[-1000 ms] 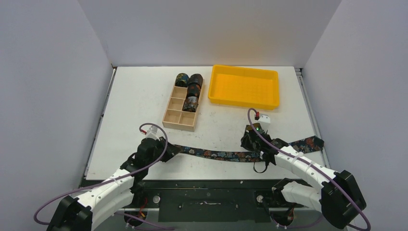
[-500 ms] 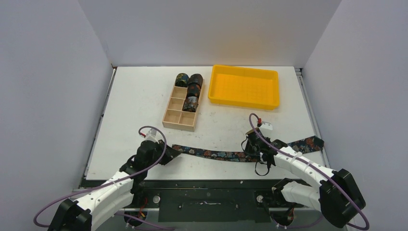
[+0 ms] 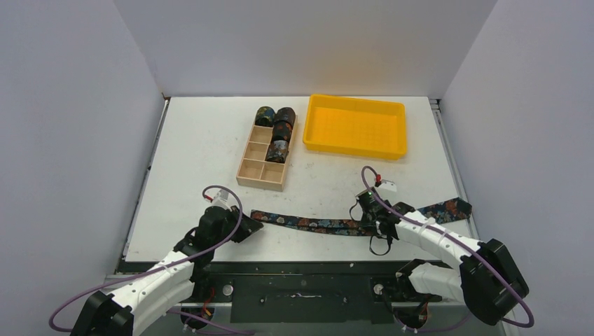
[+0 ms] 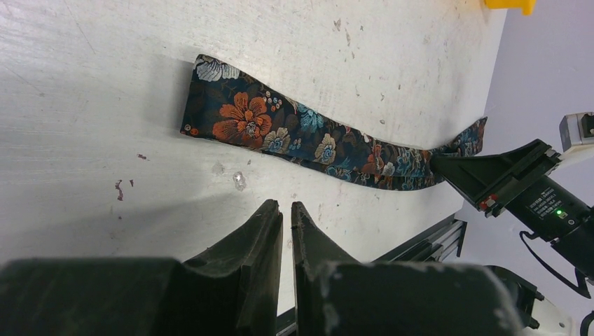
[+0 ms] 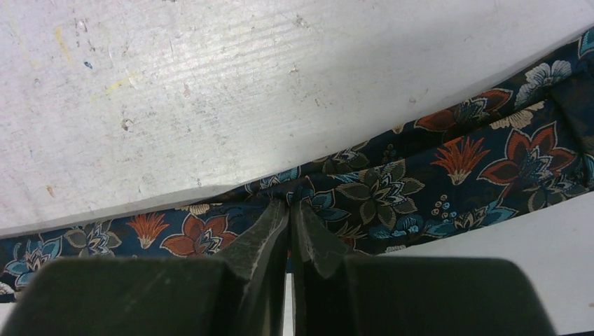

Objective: Roll the ties
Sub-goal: Roll the tie at the center of the board.

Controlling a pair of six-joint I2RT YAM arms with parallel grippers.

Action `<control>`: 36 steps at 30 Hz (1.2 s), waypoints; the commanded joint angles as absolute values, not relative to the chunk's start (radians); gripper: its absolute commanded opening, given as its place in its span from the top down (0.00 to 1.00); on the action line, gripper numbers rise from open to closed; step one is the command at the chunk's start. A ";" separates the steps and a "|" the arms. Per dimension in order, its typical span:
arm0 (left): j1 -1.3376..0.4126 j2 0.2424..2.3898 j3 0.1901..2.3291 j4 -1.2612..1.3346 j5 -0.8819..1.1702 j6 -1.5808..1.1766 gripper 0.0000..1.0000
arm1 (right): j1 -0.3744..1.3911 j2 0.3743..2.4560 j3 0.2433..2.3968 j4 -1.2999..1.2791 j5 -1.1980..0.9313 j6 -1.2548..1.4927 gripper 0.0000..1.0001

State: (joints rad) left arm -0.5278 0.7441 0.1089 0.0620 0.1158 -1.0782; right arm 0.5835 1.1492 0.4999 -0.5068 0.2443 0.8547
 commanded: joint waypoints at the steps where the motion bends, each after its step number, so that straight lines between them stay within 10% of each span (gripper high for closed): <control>1: -0.518 0.731 0.129 0.073 0.137 -1.054 0.91 | 0.595 1.084 0.539 -0.581 0.299 0.891 0.95; 26: -0.503 0.746 0.161 0.053 0.156 -1.022 0.91 | 0.631 1.087 0.525 -0.588 0.421 0.975 0.94; 36: -0.487 0.709 0.185 0.038 0.181 -1.016 0.90 | 0.615 1.042 0.616 -0.657 0.429 0.938 0.42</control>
State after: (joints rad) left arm -0.4984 0.7361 0.1150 0.0288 0.1543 -1.0359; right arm 0.6212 1.0916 0.5278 -0.6312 0.3798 0.9577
